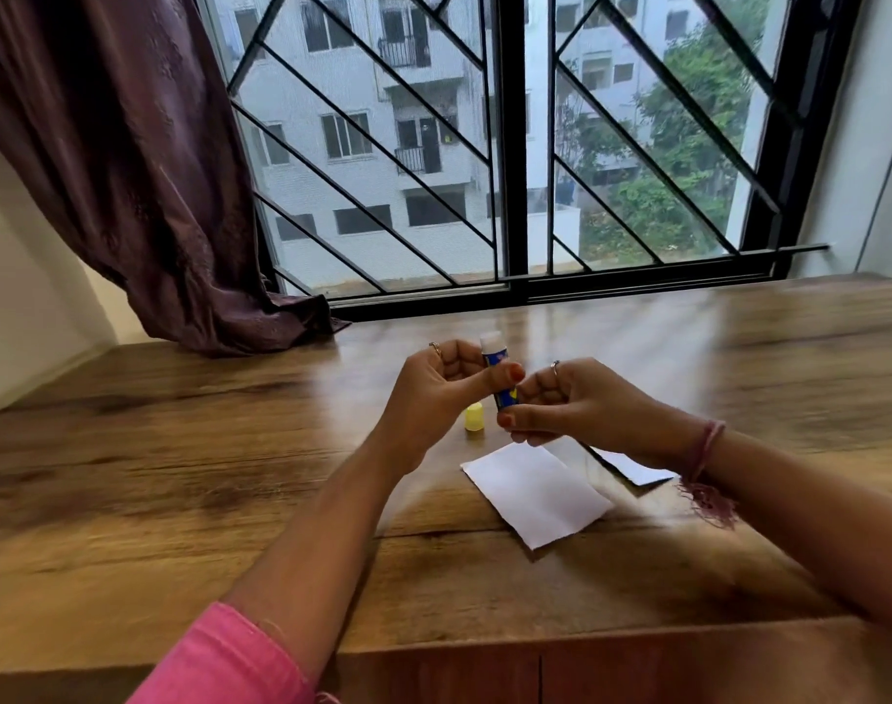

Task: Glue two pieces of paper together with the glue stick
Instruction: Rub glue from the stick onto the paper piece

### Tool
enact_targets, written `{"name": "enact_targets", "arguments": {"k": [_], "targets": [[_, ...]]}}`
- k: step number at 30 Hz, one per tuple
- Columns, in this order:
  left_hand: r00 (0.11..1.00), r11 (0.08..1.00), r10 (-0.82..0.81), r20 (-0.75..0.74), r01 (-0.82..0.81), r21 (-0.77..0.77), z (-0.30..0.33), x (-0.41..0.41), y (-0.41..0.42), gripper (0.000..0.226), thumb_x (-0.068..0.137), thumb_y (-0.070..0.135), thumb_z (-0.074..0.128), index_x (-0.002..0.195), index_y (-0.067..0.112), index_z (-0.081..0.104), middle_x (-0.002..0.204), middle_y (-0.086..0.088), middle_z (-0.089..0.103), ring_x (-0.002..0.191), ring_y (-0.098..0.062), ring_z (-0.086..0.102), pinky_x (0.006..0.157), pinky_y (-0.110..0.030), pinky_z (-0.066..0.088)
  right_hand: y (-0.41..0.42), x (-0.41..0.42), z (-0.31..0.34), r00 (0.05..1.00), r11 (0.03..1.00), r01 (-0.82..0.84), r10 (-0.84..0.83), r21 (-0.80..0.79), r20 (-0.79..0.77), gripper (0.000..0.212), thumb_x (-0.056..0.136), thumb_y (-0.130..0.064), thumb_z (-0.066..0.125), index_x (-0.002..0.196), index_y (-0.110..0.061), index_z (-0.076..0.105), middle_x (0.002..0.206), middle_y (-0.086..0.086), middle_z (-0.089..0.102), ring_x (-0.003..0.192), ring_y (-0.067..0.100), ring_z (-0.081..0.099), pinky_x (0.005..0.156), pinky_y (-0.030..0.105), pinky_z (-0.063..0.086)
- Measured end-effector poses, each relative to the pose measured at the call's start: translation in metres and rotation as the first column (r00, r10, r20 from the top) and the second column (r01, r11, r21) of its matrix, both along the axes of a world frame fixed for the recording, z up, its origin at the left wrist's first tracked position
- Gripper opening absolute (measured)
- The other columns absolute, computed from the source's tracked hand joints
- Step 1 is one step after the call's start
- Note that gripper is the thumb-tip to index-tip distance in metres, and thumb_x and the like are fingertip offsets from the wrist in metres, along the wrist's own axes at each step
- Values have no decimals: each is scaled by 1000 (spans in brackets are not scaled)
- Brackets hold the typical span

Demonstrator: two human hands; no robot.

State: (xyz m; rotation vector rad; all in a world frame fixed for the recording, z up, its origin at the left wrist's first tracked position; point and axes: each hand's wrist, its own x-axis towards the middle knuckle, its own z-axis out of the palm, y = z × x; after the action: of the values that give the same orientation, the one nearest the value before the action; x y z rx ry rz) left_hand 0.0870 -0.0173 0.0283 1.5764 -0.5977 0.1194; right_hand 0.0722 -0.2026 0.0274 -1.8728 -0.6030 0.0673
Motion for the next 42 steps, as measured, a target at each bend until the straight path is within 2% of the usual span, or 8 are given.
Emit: {"name": "enact_targets", "arguments": {"k": [7, 11, 20, 22, 26, 31, 35, 42], "targets": [[999, 999, -39, -19, 39, -7, 0, -2, -3, 20, 71, 29, 77, 85, 16, 70, 89, -10, 75, 84, -21, 71, 83, -31, 57, -5, -9, -6, 990, 991, -107, 113, 78, -83, 26, 83, -34, 59, 99, -16, 69, 94, 3, 73, 87, 10, 68, 69, 17, 52], [1000, 998, -9, -8, 8, -64, 1, -1, -3, 15, 69, 29, 79, 80, 22, 71, 85, -5, 75, 84, -19, 71, 80, -29, 56, 0, -13, -10, 996, 983, -19, 34, 185, -78, 23, 75, -36, 69, 94, -23, 72, 96, 3, 75, 84, 8, 68, 64, 15, 51], [999, 995, 29, -32, -31, -93, 2, -3, -5, 26, 62, 37, 80, 79, 20, 69, 83, -3, 74, 86, -22, 70, 92, -44, 53, 11, -15, -17, 989, 973, 137, -145, 184, 26, 17, 78, -23, 73, 85, -13, 63, 62, -9, 64, 55, 0, 57, 49, 11, 42], [999, 995, 12, -41, -16, -103, 2, -3, -5, 21, 63, 37, 80, 76, 23, 71, 83, -3, 74, 86, -22, 70, 92, -44, 52, 11, -18, -16, 991, 975, 119, -127, 187, 30, 15, 81, -25, 70, 88, -13, 64, 68, -8, 64, 58, 1, 57, 50, 9, 41], [998, 992, -24, -53, 17, -129, 2, -2, -4, 23, 64, 36, 80, 80, 22, 71, 85, -5, 73, 90, -24, 69, 91, -41, 53, 8, -19, -14, 998, 988, 64, -61, 142, -31, 25, 90, -31, 56, 103, -12, 66, 100, 16, 69, 67, 6, 55, 53, 14, 36], [997, 986, -34, -62, 23, -165, 1, 1, -3, 30, 65, 38, 80, 85, 18, 71, 87, -7, 74, 91, -24, 70, 87, -35, 56, 7, -19, -13, 988, 968, -36, 72, 248, -137, 37, 89, -37, 50, 109, -12, 66, 97, -1, 71, 69, 5, 56, 53, 16, 32], [998, 984, -1, -67, -10, -176, 2, 1, -4, 37, 62, 39, 80, 86, 14, 69, 84, -6, 73, 88, -23, 69, 85, -34, 55, 9, -18, -13, 995, 957, 45, -18, 287, -95, 32, 80, -36, 63, 104, -15, 67, 84, -6, 70, 65, 2, 56, 52, 13, 38], [997, 990, 19, -73, -29, -139, 0, -1, -8, 30, 62, 34, 80, 81, 16, 67, 81, -4, 73, 85, -21, 69, 86, -36, 54, 9, -15, -15, 986, 916, 167, -165, 364, -38, 34, 69, -9, 80, 97, -9, 62, 72, -10, 72, 62, -2, 65, 51, 8, 45]]}}
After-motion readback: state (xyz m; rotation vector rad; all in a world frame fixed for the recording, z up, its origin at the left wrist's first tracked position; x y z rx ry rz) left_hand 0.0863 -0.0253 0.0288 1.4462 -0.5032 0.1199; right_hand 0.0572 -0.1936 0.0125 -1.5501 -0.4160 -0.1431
